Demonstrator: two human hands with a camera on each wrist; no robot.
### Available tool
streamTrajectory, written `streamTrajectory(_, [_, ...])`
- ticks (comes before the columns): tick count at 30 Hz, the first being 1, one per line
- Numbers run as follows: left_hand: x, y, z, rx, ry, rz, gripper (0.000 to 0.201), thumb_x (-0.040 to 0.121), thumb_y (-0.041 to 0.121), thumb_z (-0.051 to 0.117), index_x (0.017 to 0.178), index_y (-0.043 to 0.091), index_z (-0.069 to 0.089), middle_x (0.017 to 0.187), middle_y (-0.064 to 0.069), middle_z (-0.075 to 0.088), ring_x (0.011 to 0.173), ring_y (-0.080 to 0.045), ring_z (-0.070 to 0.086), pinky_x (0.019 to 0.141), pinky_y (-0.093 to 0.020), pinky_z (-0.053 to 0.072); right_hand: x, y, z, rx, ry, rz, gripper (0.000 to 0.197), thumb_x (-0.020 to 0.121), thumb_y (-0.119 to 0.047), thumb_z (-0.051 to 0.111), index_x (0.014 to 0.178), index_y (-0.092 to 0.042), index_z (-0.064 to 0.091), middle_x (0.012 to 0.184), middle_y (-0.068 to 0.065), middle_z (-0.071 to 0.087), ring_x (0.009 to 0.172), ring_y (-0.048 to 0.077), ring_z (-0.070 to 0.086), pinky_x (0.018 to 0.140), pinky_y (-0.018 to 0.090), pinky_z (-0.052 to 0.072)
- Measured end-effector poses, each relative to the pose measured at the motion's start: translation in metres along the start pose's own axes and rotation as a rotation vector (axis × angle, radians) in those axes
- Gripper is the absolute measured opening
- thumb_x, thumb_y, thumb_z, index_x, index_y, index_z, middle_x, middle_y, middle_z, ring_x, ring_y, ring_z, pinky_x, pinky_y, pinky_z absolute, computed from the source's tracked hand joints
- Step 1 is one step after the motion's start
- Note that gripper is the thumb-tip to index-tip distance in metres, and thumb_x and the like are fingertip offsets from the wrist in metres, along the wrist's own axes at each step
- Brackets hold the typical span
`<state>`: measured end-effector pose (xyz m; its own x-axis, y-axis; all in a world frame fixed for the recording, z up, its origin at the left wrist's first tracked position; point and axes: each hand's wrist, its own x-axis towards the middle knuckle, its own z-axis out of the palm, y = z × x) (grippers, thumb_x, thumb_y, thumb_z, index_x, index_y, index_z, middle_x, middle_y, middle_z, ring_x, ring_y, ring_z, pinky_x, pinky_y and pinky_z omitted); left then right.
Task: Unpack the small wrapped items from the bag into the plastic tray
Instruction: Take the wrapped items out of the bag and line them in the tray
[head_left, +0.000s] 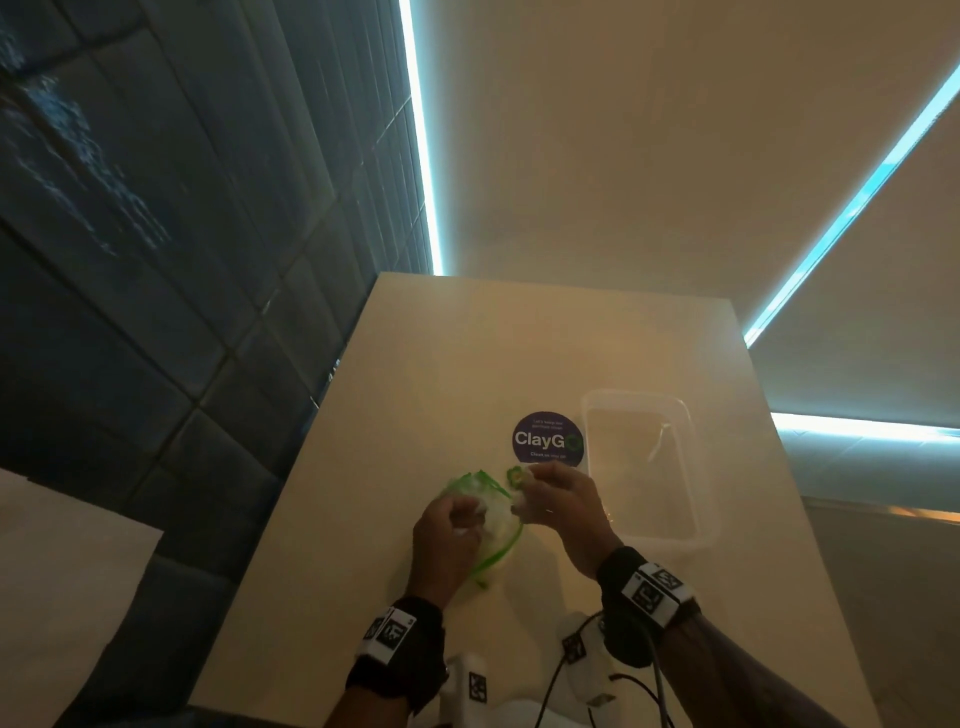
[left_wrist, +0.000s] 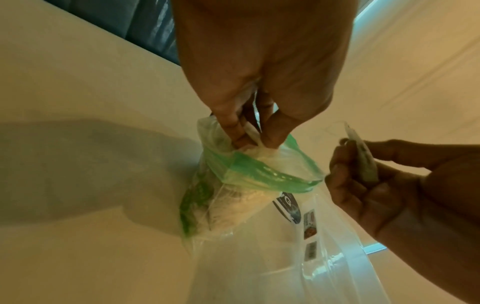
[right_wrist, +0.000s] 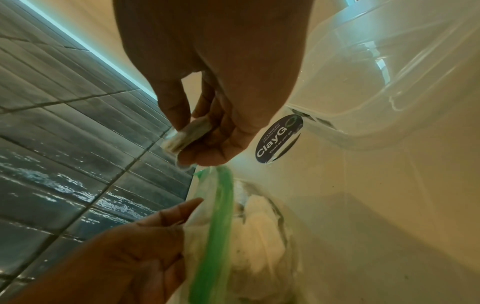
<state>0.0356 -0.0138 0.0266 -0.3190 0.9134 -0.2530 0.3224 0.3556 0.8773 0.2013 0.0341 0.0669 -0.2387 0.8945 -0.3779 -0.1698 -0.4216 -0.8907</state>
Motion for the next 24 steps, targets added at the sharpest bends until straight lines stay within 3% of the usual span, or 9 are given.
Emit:
streamTrajectory(5, [0.004,0.008,0.016,-0.023,0.051,-0.205,0.030,0.080,0.018,0.074,0.104,0.014,0.057,0.102,0.000,0.062,0.094,-0.017,0.061,0.082,-0.032,0.054,-0.005,0.001,0.007,-0.175,-0.157,0.097,0.024,0.094,-0.017,0.060,0.105,0.004,0.064,0.086,0.011,0.068,0.074,0.024,0.064,0.067,0.033,0.055])
streamTrajectory(9, [0.009,0.011,0.020,-0.029,0.013,-0.281,0.025,0.088,0.021,0.056,0.107,0.007,0.061,0.103,-0.013,0.067,0.092,-0.029,0.066,0.081,-0.047,0.058,-0.005,0.002,0.006,-0.550,-0.074,0.042,0.019,0.093,-0.021,0.063,0.094,-0.002,0.068,0.078,0.003,0.068,0.065,0.009,0.063,0.063,0.020,0.051])
streamTrajectory(11, [0.008,0.014,0.016,0.003,-0.050,-0.248,0.022,0.092,0.016,0.048,0.097,0.009,0.068,0.098,-0.014,0.071,0.089,-0.032,0.069,0.077,-0.045,0.059,-0.003,0.005,0.003,-0.709,0.008,-0.025,0.014,0.091,-0.022,0.065,0.089,-0.009,0.070,0.078,-0.002,0.066,0.068,0.006,0.061,0.063,0.016,0.046])
streamTrajectory(14, [0.003,0.016,0.009,0.169,-0.146,-0.129,0.026,0.084,0.005,0.052,0.076,0.018,0.073,0.087,-0.007,0.073,0.081,-0.024,0.068,0.073,-0.038,0.059,0.004,0.009,0.002,-0.750,0.026,-0.019,0.013,0.089,-0.023,0.067,0.087,-0.011,0.071,0.082,0.000,0.068,0.072,0.007,0.062,0.063,0.015,0.046])
streamTrajectory(18, [-0.008,0.015,0.004,0.547,-0.224,0.077,0.022,0.088,0.009,0.050,0.094,0.016,0.071,0.097,-0.003,0.070,0.086,-0.018,0.061,0.069,-0.025,0.045,0.015,0.010,0.010,-0.768,-0.005,0.005,0.013,0.088,-0.021,0.069,0.087,-0.008,0.073,0.075,-0.002,0.068,0.062,0.002,0.061,0.055,0.011,0.046])
streamTrajectory(21, [-0.013,0.005,0.004,0.478,-0.226,0.145,0.020,0.089,0.016,0.055,0.104,0.019,0.068,0.102,0.001,0.068,0.096,-0.017,0.064,0.077,-0.026,0.049,0.022,0.004,0.018,-0.825,-0.056,-0.084,0.014,0.087,-0.024,0.071,0.089,-0.010,0.074,0.075,-0.005,0.069,0.061,0.000,0.062,0.056,0.011,0.048])
streamTrajectory(24, [-0.015,0.004,0.010,0.424,-0.267,0.154,0.020,0.094,0.014,0.054,0.113,0.013,0.060,0.108,-0.006,0.064,0.104,-0.021,0.062,0.090,-0.030,0.049,0.021,-0.008,0.029,-0.868,-0.151,-0.213,0.018,0.089,-0.026,0.069,0.096,-0.011,0.074,0.085,-0.003,0.072,0.065,-0.004,0.062,0.059,0.008,0.047])
